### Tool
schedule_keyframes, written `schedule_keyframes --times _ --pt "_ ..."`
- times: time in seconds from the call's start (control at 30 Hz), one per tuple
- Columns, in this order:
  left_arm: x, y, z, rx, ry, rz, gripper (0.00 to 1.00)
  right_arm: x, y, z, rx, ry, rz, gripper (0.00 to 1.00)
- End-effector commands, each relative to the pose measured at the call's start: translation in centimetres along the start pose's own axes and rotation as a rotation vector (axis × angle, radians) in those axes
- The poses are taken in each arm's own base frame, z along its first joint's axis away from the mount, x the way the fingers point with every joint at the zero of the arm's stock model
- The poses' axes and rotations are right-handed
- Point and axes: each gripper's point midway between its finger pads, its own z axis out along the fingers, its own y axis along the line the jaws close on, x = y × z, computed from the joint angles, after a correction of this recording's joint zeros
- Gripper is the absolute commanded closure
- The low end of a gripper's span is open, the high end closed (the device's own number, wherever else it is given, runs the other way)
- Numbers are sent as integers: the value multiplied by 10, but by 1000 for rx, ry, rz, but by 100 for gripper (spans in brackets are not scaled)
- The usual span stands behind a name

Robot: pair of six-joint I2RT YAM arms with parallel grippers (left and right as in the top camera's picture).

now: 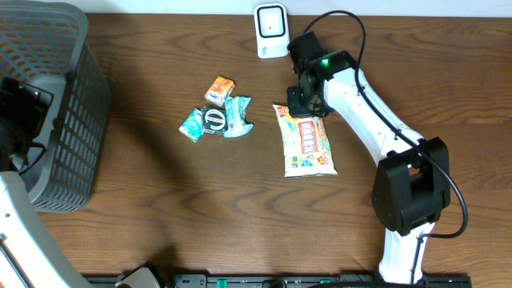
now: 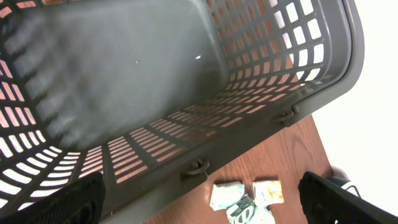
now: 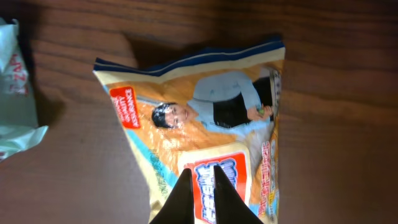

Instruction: Scan the item barcode

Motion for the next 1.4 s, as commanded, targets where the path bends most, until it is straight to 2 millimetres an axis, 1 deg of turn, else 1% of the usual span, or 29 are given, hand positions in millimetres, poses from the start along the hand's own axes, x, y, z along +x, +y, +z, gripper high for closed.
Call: schedule_keyframes --times 0.0,0.03,0.07,0.13,0.17,0.23,0.27,0.3,0.33,0.37,0.4,0.47,0.53,0.6,0.63,0.67,0.73,0.77,0.8,0.87,0.93,1.03,1.1,1.13,1.17,1.2,1.27,1.33,1.37 --pt "-3 -1 -7 8 -21 -8 3 20 -9 34 42 74 -16 91" --pt "-3 -1 -7 8 -20 -8 2 24 -10 43 46 89 -16 87" --pt "-3 -1 -7 8 -21 -8 2 28 -12 52 51 102 -16 79" --pt "-3 -1 -7 8 -21 -8 2 37 -14 70 61 131 -11 63" --pt "-3 -1 -7 8 -21 -8 2 39 -15 76 64 143 -10 52" --pt "-3 -1 -7 8 -21 -8 2 41 -15 87 67 152 -11 39" --pt "-3 -1 -7 9 -21 -8 2 39 -14 90 65 145 -10 28" --pt "-3 -1 -7 8 -21 -8 2 35 -14 91 61 132 -9 17" --pt "-3 -1 -7 8 -21 -8 2 30 -13 91 56 114 -6 12" --pt "-3 -1 -7 8 -21 -8 2 17 -13 83 47 84 4 8" --pt "-3 -1 -7 8 -21 -8 2 10 -14 77 45 73 11 1" --pt "-3 -1 -7 8 -21 -9 2 -6 -18 58 42 56 29 1" --pt "-3 -1 -7 9 -21 -8 2 -17 -22 34 38 59 46 1" --pt "-3 -1 -7 8 -21 -8 2 -18 -22 10 11 91 54 2" --pt "-3 -1 -7 8 -21 -8 2 -14 -19 0 -12 118 48 5" --pt "-3 -1 -7 9 -21 -8 2 -8 -16 -9 -35 151 35 12" --pt "-3 -1 -7 8 -21 -8 2 12 -11 -22 -72 241 -4 27" --pt "-3 -1 -7 8 -21 -8 2 33 -12 -27 -60 327 -24 46" --pt "-3 -1 -7 9 -21 -8 2 45 -13 -28 -43 375 -36 53" --pt "-3 -1 -7 8 -21 -8 2 67 -14 -23 -5 456 -56 55" --pt "-3 -1 -7 9 -21 -8 2 84 -12 -16 15 509 -76 55" --pt "-3 -1 -7 8 -21 -8 2 108 -7 3 50 561 -115 54" --pt "-3 -1 -7 8 -21 -8 2 118 -2 20 56 562 -124 53" --pt "-3 -1 -7 8 -21 -8 2 121 1 29 59 552 -118 51" --pt "-3 -1 -7 8 -21 -8 2 123 3 38 58 537 -110 46" --pt "-3 -1 -7 8 -21 -8 2 123 6 47 57 517 -99 44" --pt "-3 -1 -7 8 -21 -8 2 120 10 62 52 473 -54 41" --pt "-3 -1 -7 8 -20 -8 2 110 15 68 37 425 -24 29" --pt "-3 -1 -7 8 -21 -8 2 100 17 70 19 388 -19 24"
